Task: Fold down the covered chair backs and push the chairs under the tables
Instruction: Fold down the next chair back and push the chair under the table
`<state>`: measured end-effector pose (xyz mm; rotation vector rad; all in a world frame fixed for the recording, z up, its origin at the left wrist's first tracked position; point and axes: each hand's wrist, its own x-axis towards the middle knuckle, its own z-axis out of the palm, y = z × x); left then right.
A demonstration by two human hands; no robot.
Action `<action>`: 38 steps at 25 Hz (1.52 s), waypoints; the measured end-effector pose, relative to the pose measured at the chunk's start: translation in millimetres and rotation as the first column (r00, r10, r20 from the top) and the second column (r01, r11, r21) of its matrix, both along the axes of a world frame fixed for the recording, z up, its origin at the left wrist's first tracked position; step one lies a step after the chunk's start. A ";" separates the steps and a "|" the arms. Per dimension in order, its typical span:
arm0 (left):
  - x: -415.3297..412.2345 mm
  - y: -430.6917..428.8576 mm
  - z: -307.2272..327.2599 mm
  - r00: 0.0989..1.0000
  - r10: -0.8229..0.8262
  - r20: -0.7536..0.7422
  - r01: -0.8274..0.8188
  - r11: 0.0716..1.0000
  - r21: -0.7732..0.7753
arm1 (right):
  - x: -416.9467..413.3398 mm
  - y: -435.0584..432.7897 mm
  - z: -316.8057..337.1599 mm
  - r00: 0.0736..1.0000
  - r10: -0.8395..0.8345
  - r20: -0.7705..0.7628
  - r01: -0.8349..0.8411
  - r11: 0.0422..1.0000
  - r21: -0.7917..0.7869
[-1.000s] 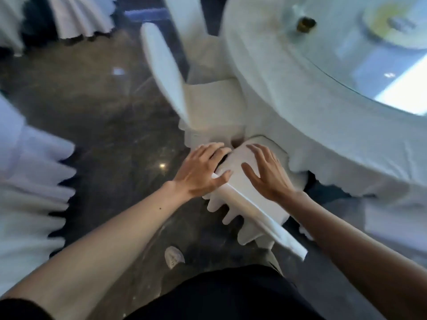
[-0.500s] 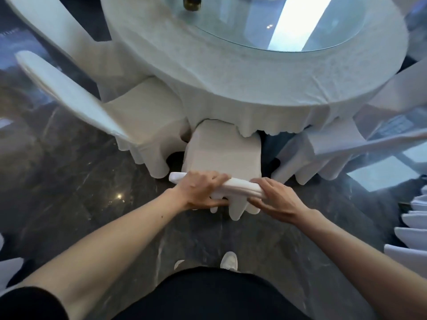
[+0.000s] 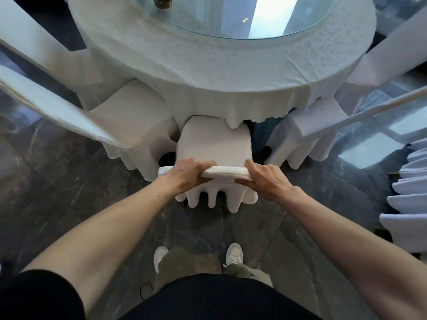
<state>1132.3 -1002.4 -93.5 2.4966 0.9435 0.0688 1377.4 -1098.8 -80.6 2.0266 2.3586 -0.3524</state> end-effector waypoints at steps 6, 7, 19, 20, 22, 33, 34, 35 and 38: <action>-48.8 5.4 -3.6 0.980 -0.194 0.050 0.192 0.980 0.044 | -60.3 -26.2 -5.7 0.992 -0.119 0.032 0.118 0.993 0.027; -61.1 7.1 -5.6 0.972 -0.225 0.062 0.222 0.974 0.053 | -75.1 -30.0 -6.6 0.990 -0.138 0.035 0.137 0.990 0.029; -145.7 17.9 -3.8 0.928 -0.349 0.133 0.339 0.936 0.093 | -184.8 -53.5 -18.2 0.952 -0.299 -0.074 0.308 0.926 0.219; -146.1 16.1 -2.9 0.930 -0.342 0.135 0.326 0.937 0.126 | -185.1 -53.9 -19.7 0.948 -0.306 -0.091 0.319 0.917 0.240; -145.9 12.9 -4.1 0.932 -0.333 0.147 0.302 0.933 0.194 | -185.8 -54.2 -22.5 0.945 -0.301 -0.125 0.325 0.909 0.263; -135.7 44.4 -38.3 0.814 -0.518 0.263 0.362 0.806 0.469 | -167.8 -40.0 -44.1 0.977 -0.202 -0.073 0.213 0.864 0.456; -133.9 49.1 -38.2 0.807 -0.527 0.267 0.360 0.797 0.485 | -166.5 -35.8 -44.4 0.976 -0.201 -0.079 0.214 0.862 0.459; -131.5 55.1 -38.2 0.800 -0.537 0.270 0.363 0.789 0.495 | -164.7 -30.3 -44.7 0.976 -0.199 -0.085 0.216 0.861 0.460; -122.9 75.3 -35.0 0.799 -0.534 0.276 0.361 0.793 0.490 | -158.3 -11.1 -44.5 0.972 -0.215 -0.095 0.234 0.857 0.459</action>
